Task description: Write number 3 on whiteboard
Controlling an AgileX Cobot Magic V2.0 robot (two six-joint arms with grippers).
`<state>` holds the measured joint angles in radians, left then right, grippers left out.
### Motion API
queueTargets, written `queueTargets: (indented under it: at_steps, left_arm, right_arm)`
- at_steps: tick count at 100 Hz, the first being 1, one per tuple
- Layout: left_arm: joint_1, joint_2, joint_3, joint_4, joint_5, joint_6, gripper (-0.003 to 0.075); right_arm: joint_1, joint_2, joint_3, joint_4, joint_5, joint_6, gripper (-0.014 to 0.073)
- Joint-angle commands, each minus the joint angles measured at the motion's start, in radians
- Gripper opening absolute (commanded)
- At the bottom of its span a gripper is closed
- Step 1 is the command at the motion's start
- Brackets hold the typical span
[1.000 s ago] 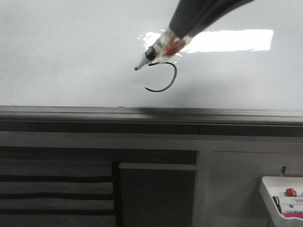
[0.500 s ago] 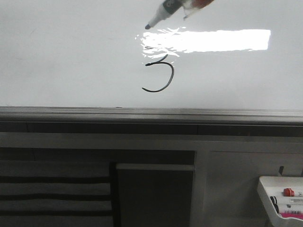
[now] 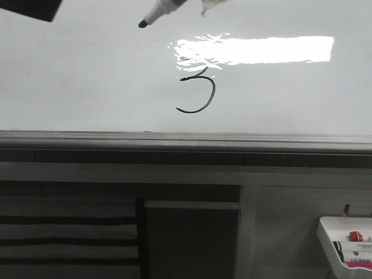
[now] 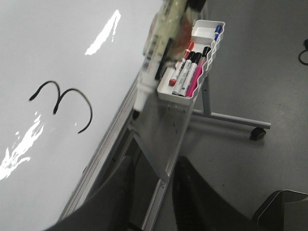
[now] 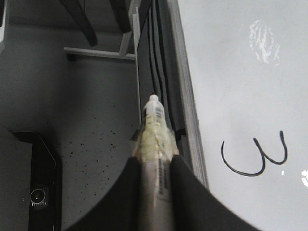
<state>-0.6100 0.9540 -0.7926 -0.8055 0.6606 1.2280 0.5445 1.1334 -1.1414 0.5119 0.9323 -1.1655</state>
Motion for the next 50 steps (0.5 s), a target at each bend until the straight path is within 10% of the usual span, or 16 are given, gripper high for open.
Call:
queueTargets:
  at_steps: [1,50]
  left_arm:
    - [-0.055,0.027,-0.063,-0.049,-0.078,0.006,0.0165]
    - [-0.169,0.251,-0.211,-0.02,-0.081,0.006,0.0169]
  right_arm:
    - [0.002,-0.016,-0.026,0.046,-0.009,-0.034,-0.0043]
    - [0.002,-0.016,-0.026,0.047,0.019,-0.051,-0.0043]
